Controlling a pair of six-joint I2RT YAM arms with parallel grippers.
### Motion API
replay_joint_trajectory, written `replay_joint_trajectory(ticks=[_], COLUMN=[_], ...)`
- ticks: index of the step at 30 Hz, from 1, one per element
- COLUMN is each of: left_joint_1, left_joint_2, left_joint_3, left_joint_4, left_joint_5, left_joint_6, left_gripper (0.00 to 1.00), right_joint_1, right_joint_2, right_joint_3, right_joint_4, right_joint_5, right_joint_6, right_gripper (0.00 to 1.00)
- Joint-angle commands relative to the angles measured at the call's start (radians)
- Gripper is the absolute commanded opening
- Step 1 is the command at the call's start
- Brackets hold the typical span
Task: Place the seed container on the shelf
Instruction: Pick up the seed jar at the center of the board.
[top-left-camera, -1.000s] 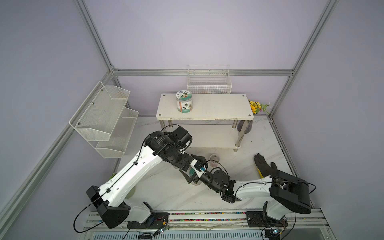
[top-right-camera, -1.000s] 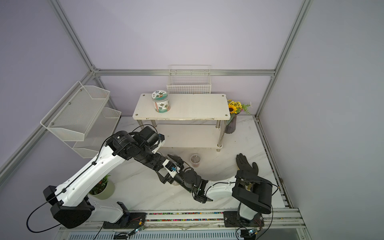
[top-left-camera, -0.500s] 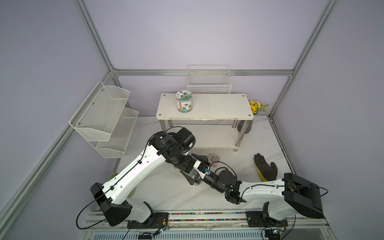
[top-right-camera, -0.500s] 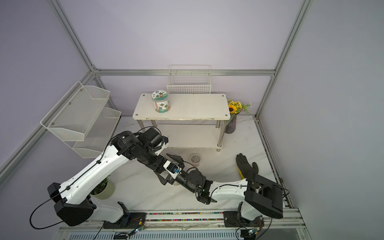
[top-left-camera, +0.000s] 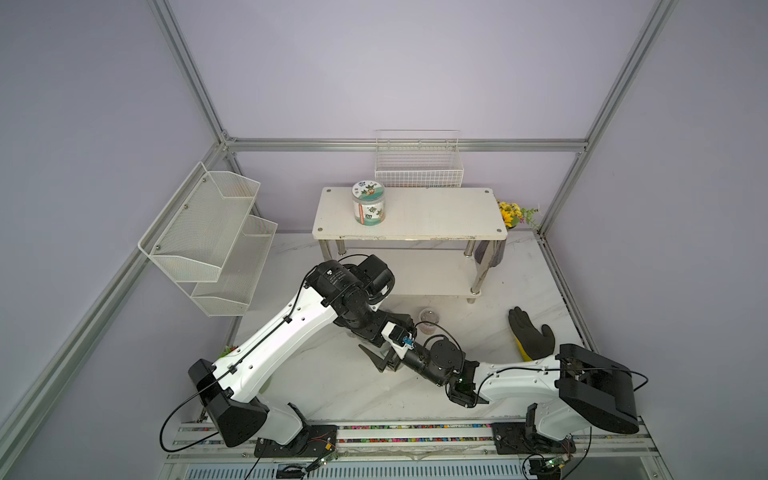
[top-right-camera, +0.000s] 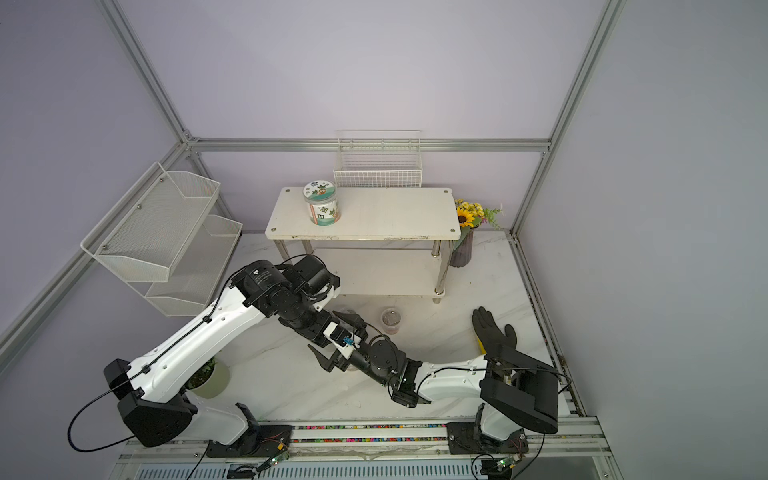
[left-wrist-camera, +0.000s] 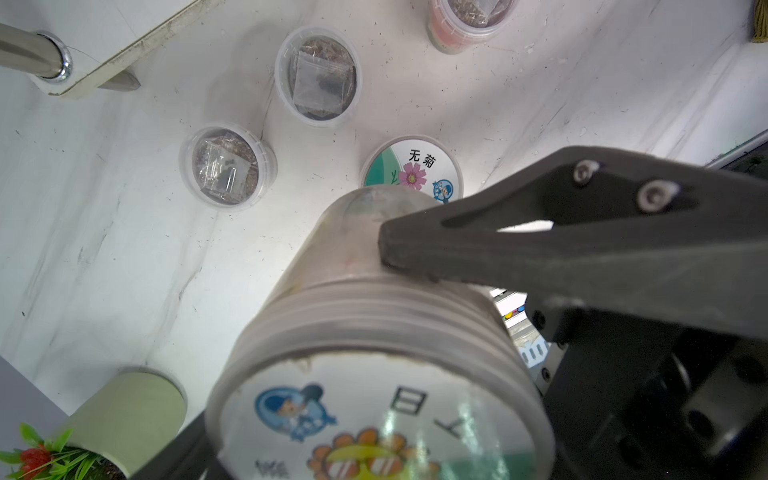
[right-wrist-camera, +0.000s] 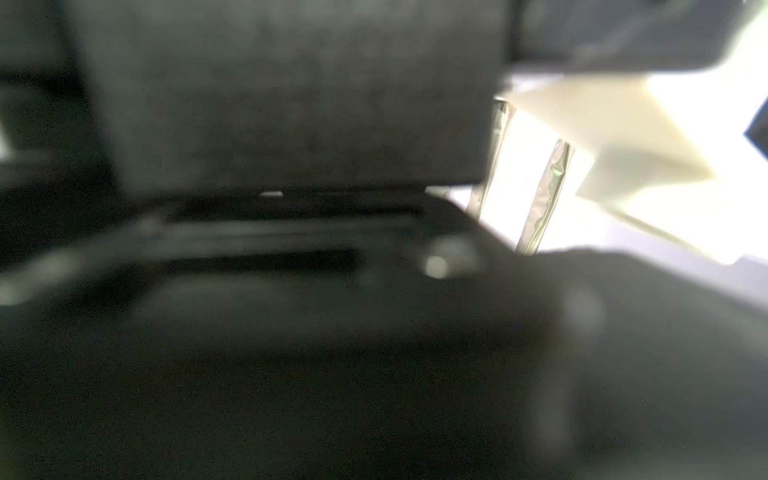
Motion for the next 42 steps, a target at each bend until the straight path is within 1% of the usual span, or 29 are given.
replay_joint_trajectory(ticks=[1, 17, 22, 23, 31, 34, 37, 40, 41, 42], left_joint_1=[-0.002, -0.002, -0.002, -0.002, -0.001, -0.004, -0.002, -0.003, -0.002, -0.003], left_joint_2=[-0.026, -0.031, -0.030, -0.065, -0.058, -0.053, -0.052, -0.050, -0.050, -0.052], left_joint_3=[0.035, 0.019, 0.024, 0.028, 0.049, 0.053, 0.053, 0.055, 0.054, 0.056], left_joint_4=[0.032, 0.042, 0.040, 0.039, 0.034, 0.035, 0.033, 0.035, 0.038, 0.038], left_joint_5=[0.027, 0.101, 0.117, 0.119, 0.128, 0.135, 0.134, 0.143, 0.144, 0.148], left_joint_6=[0.011, 0.020, 0.023, 0.025, 0.029, 0.033, 0.032, 0.033, 0.034, 0.035], left_gripper=[0.48, 0.49, 0.49, 0.49, 0.49, 0.50, 0.50, 0.51, 0.51, 0.52], right_joint_1=[0.003, -0.013, -0.021, -0.022, -0.027, -0.030, -0.035, -0.038, -0.039, -0.039], right_joint_2=[0.022, 0.105, 0.110, 0.110, 0.119, 0.119, 0.119, 0.118, 0.118, 0.118], right_joint_3=[0.008, 0.051, 0.051, 0.051, 0.053, 0.057, 0.061, 0.064, 0.065, 0.065], right_joint_4=[0.031, 0.100, 0.093, 0.090, 0.058, 0.047, 0.037, 0.036, 0.036, 0.036], right_joint_5=[0.009, 0.037, 0.030, 0.030, 0.038, 0.026, 0.018, 0.014, 0.013, 0.012], right_joint_6=[0.007, -0.094, -0.097, -0.092, -0.073, -0.073, -0.082, -0.086, -0.088, -0.090], right_gripper=[0.97, 0.97, 0.90, 0.89, 0.92, 0.87, 0.78, 0.66, 0.62, 0.62])
